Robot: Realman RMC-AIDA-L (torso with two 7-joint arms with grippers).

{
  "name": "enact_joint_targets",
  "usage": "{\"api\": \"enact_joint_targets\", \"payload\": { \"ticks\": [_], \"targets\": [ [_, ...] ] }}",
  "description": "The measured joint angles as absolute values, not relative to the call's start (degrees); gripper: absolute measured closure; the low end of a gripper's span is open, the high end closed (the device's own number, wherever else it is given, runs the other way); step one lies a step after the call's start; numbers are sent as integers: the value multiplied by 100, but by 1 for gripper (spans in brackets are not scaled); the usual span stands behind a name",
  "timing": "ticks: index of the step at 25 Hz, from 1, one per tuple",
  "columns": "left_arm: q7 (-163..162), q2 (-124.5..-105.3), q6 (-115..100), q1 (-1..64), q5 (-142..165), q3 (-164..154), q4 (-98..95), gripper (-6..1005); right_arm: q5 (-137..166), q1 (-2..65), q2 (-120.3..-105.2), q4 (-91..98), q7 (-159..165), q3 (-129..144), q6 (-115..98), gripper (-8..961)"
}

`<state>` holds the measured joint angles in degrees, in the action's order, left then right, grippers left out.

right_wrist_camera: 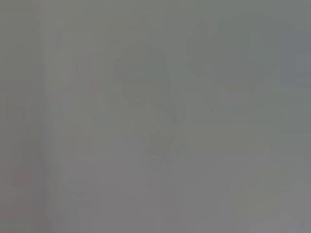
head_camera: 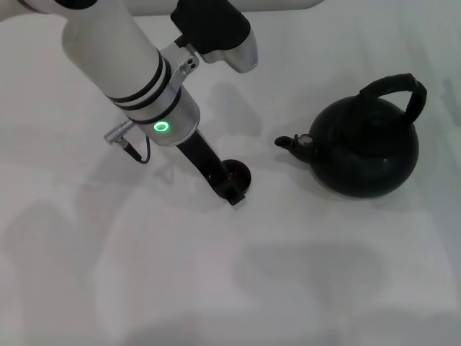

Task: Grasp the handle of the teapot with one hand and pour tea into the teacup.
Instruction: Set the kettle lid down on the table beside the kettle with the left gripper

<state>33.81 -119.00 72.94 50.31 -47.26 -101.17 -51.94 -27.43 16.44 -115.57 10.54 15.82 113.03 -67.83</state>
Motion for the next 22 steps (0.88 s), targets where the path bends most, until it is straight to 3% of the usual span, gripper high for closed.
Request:
{"api": "enact_joint_targets", "payload": {
  "ticks": [22],
  "targets": [
    [3187,-11908,7312,5177,-4645,-10156,-4932,299,-2742,1644,-11557,1055,1599,11302,-6759,84]
  ]
}}
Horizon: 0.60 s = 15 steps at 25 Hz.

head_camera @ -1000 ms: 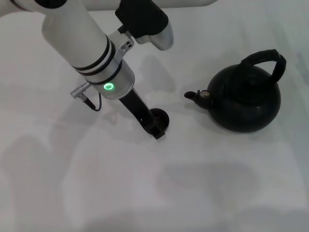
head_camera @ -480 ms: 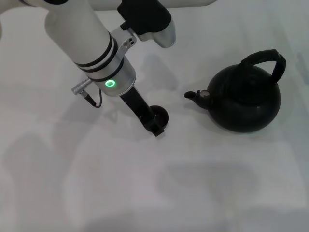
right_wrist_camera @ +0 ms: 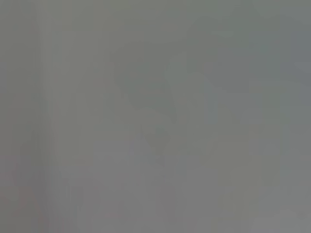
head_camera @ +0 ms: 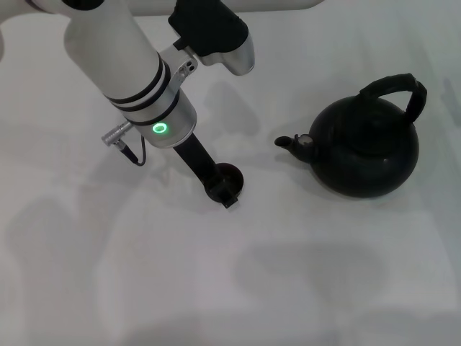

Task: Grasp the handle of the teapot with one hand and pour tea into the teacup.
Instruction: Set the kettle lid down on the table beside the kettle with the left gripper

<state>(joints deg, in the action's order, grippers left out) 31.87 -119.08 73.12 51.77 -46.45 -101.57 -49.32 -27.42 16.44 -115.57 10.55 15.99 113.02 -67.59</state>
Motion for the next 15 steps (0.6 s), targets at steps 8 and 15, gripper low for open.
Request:
{"api": "enact_joint_targets", "payload": {
  "ticks": [8,15],
  "targets": [
    [3101,-11912,7383,5188,-4568,-10164,-4993,299,-2742,1627,-11561,1055,1600,11303,-6766,84],
    [2961,-11926,7413,5186,-4427,-10165,-5020,299,-2812,1627,-11571,1056,1606,11303,-6804,84]
  ]
}}
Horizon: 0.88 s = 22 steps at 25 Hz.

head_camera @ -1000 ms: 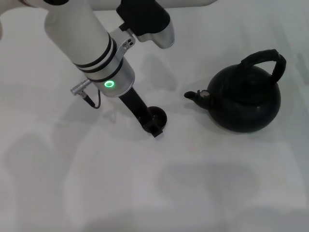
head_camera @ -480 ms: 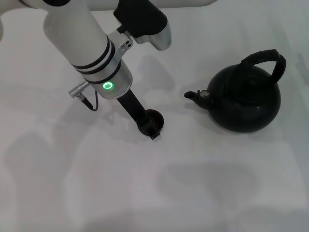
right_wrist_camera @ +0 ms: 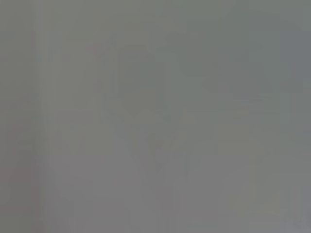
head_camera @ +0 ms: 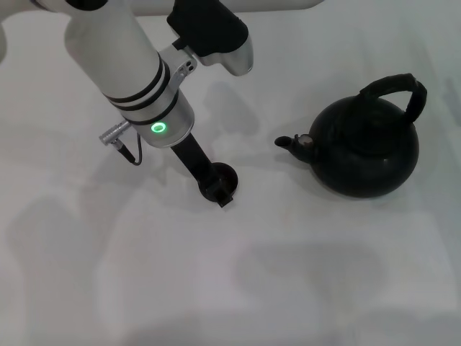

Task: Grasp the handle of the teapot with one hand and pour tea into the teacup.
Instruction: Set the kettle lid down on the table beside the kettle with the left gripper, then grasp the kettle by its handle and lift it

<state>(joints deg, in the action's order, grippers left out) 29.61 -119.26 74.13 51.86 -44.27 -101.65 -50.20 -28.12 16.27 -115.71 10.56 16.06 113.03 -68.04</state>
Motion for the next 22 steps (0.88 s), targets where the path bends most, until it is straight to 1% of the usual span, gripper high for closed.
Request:
{"api": "enact_joint_targets", "payload": {
  "ticks": [8,14,22],
  "targets": [
    [2875,-11926,7501,5135,-4368,-10182,-5302,298,-2963,1636,-11575,1064,1609,11303,-6805,83],
    [2880,-11926,7563,5129,-4353,-10185,-5474,135,-2968,1634,-11575,1064,1609,11303,-6798,83],
    [3062,-11922,6956,4660,-4487,-9840,-6775,108,-2972,1633,-11566,1051,1608,11303,-6765,84]
  ]
}}
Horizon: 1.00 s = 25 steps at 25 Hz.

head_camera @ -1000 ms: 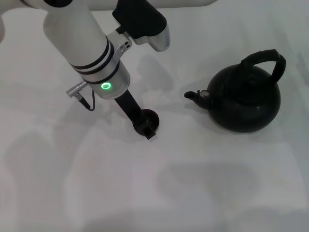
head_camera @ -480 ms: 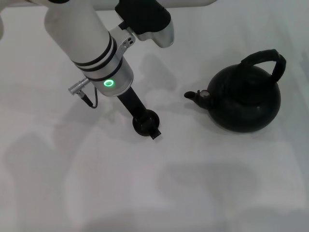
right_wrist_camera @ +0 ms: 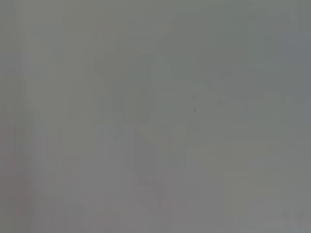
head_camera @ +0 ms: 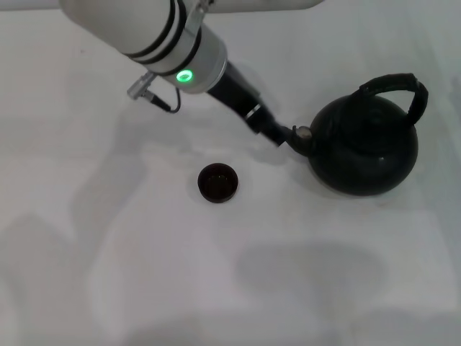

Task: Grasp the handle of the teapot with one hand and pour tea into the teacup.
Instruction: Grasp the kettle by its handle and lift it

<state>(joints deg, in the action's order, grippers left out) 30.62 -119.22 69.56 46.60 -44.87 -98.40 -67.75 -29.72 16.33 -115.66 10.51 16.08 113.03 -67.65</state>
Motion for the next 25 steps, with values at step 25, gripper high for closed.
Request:
{"api": "enact_joint_targets", "payload": {
  "ticks": [25],
  "targets": [
    [8943,-11900,4441,2010,-11098,-8820,-6101,111,-2970,1609,-11560,1064,1609,11303,-6927,111]
  ]
}}
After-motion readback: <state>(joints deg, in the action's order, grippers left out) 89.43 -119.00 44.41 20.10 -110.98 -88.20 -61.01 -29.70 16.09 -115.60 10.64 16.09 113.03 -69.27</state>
